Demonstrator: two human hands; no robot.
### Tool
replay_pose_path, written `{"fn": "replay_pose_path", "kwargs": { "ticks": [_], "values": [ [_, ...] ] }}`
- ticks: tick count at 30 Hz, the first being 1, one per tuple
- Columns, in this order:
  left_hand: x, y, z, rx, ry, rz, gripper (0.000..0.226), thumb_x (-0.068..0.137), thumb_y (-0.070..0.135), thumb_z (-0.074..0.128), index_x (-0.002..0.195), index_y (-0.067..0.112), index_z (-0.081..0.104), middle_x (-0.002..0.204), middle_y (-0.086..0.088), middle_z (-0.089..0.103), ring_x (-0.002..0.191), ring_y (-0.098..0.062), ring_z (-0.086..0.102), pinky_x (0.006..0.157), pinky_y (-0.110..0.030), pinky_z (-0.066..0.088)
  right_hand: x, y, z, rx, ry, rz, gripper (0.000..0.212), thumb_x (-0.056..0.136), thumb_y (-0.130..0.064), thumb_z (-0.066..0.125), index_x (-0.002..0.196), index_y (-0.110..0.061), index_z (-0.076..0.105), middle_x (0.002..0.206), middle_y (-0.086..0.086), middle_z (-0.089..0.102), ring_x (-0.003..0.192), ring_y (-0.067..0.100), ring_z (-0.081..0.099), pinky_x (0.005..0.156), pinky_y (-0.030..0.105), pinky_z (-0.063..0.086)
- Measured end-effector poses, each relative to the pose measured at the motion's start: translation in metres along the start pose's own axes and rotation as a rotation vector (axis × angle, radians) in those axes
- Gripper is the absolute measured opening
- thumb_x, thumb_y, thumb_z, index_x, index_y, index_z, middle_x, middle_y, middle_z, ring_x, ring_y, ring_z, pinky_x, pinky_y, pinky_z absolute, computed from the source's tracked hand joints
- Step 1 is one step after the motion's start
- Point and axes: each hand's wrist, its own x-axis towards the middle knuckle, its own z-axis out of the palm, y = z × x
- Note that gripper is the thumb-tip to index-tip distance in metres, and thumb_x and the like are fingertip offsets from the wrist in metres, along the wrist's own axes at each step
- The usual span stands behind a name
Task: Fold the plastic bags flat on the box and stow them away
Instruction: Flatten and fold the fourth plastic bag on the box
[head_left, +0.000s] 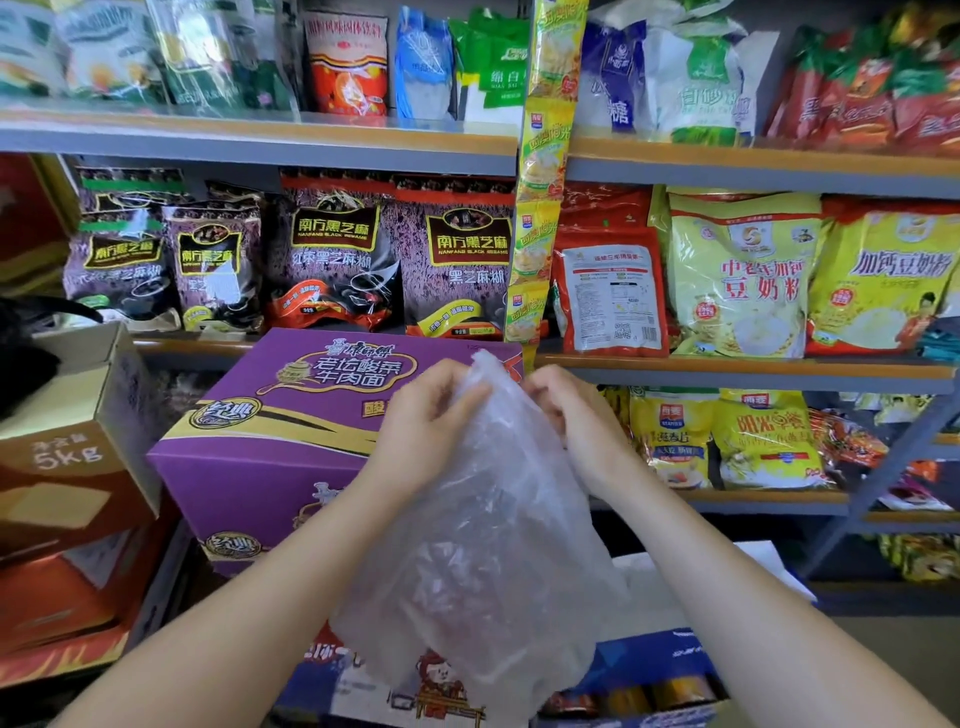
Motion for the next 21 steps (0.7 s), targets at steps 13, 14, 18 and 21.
{"fn": "replay_pose_path", "kwargs": {
  "ticks": [13, 14, 18, 21],
  "values": [
    [-0.033, -0.051, -0.056, -0.047, 0.138, -0.309, 0.016, 0.095, 0.007, 0.044, 0.091, 0.014, 0.058, 0.085, -0.008, 0.065, 0.080, -0.023, 0.063, 0.068, -0.033, 0.048, 0.008, 0.031, -0.035, -0.638, -0.115, -0.060, 0.033, 0.084, -0.021, 0.063, 0.055, -0.032, 0.052, 0.063, -0.009, 0.054, 0.073, 0.013, 0.050, 0.063, 0.029, 0.033],
    [-0.036, -0.056, -0.061, 0.036, 0.136, -0.335, 0.012, 0.092, 0.007, 0.049, 0.098, 0.012, 0.057, 0.089, -0.007, 0.066, 0.086, -0.028, 0.063, 0.070, -0.035, 0.047, 0.007, 0.026, -0.036, -0.510, -0.114, -0.043, 0.025, 0.083, -0.019, 0.064, 0.059, -0.026, 0.060, 0.067, -0.007, 0.059, 0.071, 0.012, 0.053, 0.067, 0.030, 0.037],
    [-0.036, -0.043, -0.060, 0.437, 0.184, -0.075, 0.054, 0.074, -0.002, 0.049, 0.127, 0.005, 0.042, 0.122, -0.011, 0.053, 0.116, -0.026, 0.045, 0.093, -0.027, 0.033, 0.006, 0.005, -0.021, -0.203, -0.180, -0.013, 0.016, 0.083, -0.014, 0.065, 0.069, -0.005, 0.062, 0.071, 0.003, 0.058, 0.067, 0.011, 0.052, 0.063, 0.027, 0.039],
    [-0.022, -0.018, -0.037, 0.611, 0.003, 0.326, 0.050, 0.077, 0.031, 0.046, 0.120, 0.006, 0.052, 0.120, -0.011, 0.057, 0.116, -0.024, 0.045, 0.101, -0.033, 0.029, 0.011, -0.015, 0.004, -0.163, -0.245, -0.039, 0.012, 0.080, -0.015, 0.069, 0.070, -0.014, 0.062, 0.068, -0.005, 0.057, 0.062, 0.003, 0.051, 0.058, 0.020, 0.039]
  ]
}}
